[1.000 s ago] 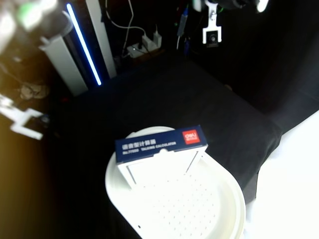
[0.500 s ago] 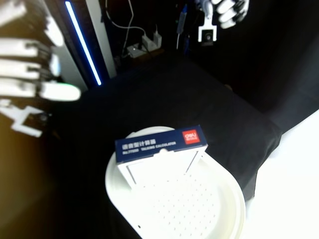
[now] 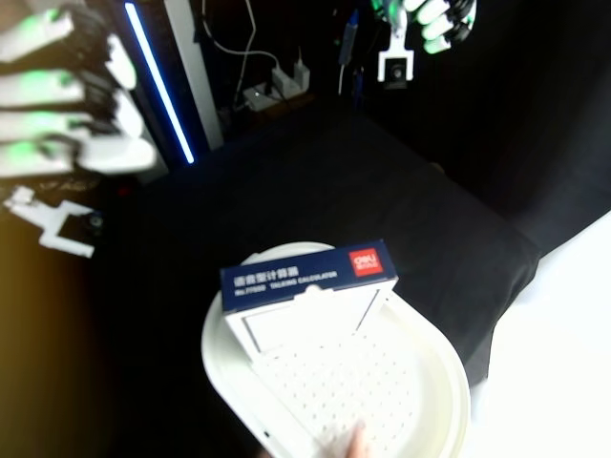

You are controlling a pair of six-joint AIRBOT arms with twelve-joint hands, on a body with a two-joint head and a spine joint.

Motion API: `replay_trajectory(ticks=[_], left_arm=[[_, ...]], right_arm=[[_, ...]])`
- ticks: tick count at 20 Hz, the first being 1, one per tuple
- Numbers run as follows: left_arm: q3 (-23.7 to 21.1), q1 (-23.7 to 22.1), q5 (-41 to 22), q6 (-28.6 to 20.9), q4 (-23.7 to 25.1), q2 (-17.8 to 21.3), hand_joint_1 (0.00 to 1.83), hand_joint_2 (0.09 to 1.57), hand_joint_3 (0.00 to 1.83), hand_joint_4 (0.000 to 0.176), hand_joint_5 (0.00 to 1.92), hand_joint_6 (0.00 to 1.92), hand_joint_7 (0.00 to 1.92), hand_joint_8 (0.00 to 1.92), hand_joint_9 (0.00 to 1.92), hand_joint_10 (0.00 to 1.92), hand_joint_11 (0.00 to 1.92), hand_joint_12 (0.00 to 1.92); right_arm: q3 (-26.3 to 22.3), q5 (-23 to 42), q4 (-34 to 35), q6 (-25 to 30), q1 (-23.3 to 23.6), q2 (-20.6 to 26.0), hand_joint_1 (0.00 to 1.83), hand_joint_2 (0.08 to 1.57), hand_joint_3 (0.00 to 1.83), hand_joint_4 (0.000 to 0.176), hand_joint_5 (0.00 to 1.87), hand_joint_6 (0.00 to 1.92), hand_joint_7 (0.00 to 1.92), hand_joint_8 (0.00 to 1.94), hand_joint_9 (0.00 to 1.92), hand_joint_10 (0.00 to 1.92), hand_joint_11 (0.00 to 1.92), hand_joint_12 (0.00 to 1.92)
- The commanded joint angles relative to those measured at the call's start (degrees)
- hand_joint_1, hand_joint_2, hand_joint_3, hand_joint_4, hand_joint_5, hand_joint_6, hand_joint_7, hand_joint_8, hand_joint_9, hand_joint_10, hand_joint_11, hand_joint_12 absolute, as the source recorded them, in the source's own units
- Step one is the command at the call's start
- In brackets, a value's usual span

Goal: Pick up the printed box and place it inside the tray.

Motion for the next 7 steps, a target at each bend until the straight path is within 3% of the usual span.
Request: replay_trajectory(ticks=[1, 2, 3, 7], left_arm=[[0.3, -0.3, -6.5, -0.5, 0.2, -0.1, 1.03, 1.41, 0.0, 0.0, 0.45, 1.68, 0.57, 1.81, 0.66, 1.92, 0.88, 1.92], [0.3, -0.3, -6.5, -0.5, 0.2, -0.1, 1.03, 1.41, 0.0, 0.0, 0.46, 1.65, 0.57, 1.83, 0.7, 1.92, 0.96, 1.92], [0.3, -0.3, -6.5, -0.5, 0.2, -0.1, 1.04, 1.4, 0.0, 0.0, 0.49, 1.61, 0.58, 1.83, 0.76, 1.92, 1.04, 1.92], [0.4, -0.3, -6.5, -0.5, 0.2, -0.2, 1.09, 1.37, 0.0, 0.0, 0.55, 1.5, 0.61, 1.8, 0.81, 1.92, 1.11, 1.92]], right_arm=[[0.1, 6.1, 0.8, 0.5, 0.6, 0.1, 0.58, 1.49, 0.0, 0.135, 0.36, 1.89, 0.49, 1.74, 0.65, 1.64, 0.49, 1.76], [0.1, 6.1, 0.8, 0.5, 0.6, 0.1, 0.58, 1.49, 0.0, 0.139, 0.37, 1.88, 0.48, 1.76, 0.65, 1.66, 0.49, 1.74], [0.0, 6.1, 0.8, 0.5, 0.6, 0.1, 0.58, 1.47, 0.0, 0.169, 0.38, 1.86, 0.51, 1.77, 0.67, 1.65, 0.52, 1.74], [0.0, 6.1, 0.8, 0.5, 0.6, 0.1, 0.59, 1.47, 0.0, 0.176, 0.38, 1.84, 0.53, 1.66, 0.69, 1.51, 0.53, 1.66]])
